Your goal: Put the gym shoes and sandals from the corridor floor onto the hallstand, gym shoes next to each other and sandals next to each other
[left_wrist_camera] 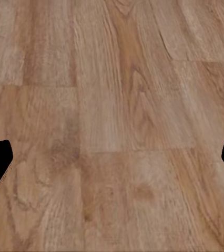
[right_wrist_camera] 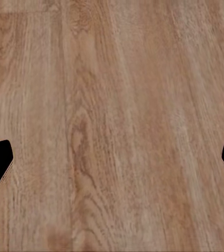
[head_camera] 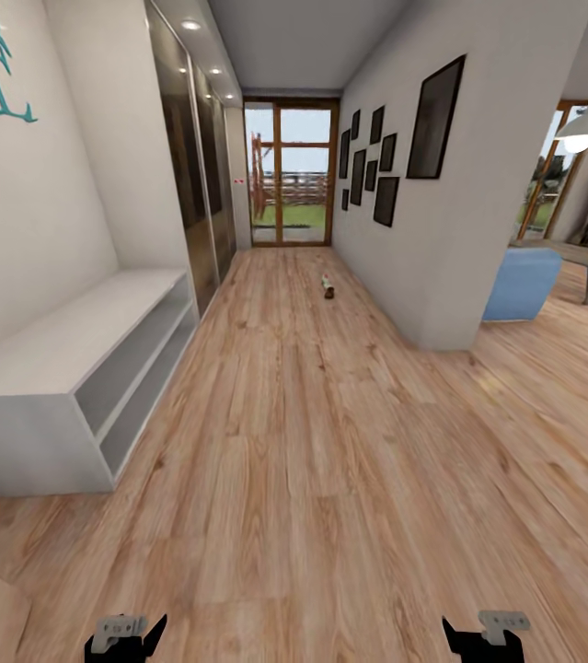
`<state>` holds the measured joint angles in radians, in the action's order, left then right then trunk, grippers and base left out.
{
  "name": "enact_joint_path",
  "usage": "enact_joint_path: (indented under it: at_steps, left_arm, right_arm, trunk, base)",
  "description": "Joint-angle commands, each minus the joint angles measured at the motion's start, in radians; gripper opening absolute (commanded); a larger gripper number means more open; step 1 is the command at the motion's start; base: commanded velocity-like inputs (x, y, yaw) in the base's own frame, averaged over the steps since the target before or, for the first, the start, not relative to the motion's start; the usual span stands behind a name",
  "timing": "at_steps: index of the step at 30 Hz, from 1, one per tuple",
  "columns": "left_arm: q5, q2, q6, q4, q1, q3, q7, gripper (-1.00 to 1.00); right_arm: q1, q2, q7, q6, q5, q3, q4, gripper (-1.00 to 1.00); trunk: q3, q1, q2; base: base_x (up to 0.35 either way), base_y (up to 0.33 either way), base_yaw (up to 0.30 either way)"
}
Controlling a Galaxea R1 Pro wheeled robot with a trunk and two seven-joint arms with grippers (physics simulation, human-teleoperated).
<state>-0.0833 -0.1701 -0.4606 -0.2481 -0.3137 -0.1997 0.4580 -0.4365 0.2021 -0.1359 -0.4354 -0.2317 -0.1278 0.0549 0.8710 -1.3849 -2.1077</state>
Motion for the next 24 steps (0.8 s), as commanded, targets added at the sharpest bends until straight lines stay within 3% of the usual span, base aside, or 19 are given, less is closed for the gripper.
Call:
enact_joint_path:
  at_steps: [1, 24]
  left_arm:
    - [-0.009, 0.000, 0.001, 0.001, -0.001, -0.003, 0.010, 1.00]
    - [-0.009, 0.001, 0.002, 0.003, -0.001, -0.001, 0.010, 1.00]
  right_arm:
    - [-0.001, 0.000, -0.005, -0.003, -0.011, -0.007, -0.001, 1.00]
    - [-0.001, 0.000, 0.001, -0.003, -0.009, -0.007, -0.001, 1.00]
  trunk:
    - [0.001, 0.000, 0.000]
    - [0.001, 0.000, 0.000]
  base:
    - [0.337, 0.000, 0.000]
    - [0.337, 0.000, 0.000]
